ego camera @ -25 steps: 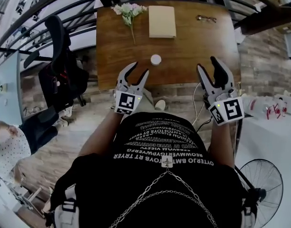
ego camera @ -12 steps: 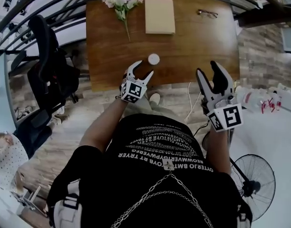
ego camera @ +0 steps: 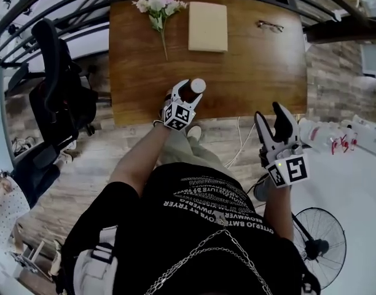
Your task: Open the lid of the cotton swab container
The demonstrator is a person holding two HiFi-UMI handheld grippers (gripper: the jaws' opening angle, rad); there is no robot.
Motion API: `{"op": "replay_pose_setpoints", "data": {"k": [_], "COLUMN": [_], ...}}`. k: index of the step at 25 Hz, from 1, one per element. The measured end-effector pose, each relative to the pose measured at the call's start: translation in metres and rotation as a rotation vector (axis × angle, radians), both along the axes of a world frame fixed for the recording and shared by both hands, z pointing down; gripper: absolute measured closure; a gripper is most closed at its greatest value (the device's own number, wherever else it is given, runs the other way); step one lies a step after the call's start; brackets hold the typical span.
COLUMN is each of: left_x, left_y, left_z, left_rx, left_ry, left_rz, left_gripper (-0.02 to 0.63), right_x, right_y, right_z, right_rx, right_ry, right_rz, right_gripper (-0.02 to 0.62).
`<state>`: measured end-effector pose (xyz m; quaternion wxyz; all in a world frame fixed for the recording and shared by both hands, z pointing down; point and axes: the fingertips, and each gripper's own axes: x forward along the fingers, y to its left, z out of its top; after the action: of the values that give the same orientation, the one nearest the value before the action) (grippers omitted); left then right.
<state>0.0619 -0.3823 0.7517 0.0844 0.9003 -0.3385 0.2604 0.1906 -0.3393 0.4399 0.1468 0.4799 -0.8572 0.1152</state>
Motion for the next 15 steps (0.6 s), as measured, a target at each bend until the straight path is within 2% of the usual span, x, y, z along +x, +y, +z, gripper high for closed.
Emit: {"op": "replay_pose_setpoints", "data": {"k": [4, 9, 15], "left_x": [0.01, 0.02, 0.008], "left_y": [-0.007, -0.013, -0.008], "left_z": [0.002, 0.01, 0.007], "left_rx": [0.001, -0.027, -0.05], "left_ry": [0.004, -0.035, -0.049], "left_rz": [-0.005, 0.003, -0.03], "left_gripper": [0.321, 0.322, 0.328], "right_x": [0.006, 0.007, 0.006], "right_y": [0.006, 0.016, 0.025], "right_z": [0.004, 0.009, 0.0], "right_rx": [-0.014, -0.029, -0.006], "right_ry": [0.004, -0.003, -0.023], "right_rz": [0.006, -0.002, -0.021], "right_gripper": [0.385, 0.386, 0.387]}}
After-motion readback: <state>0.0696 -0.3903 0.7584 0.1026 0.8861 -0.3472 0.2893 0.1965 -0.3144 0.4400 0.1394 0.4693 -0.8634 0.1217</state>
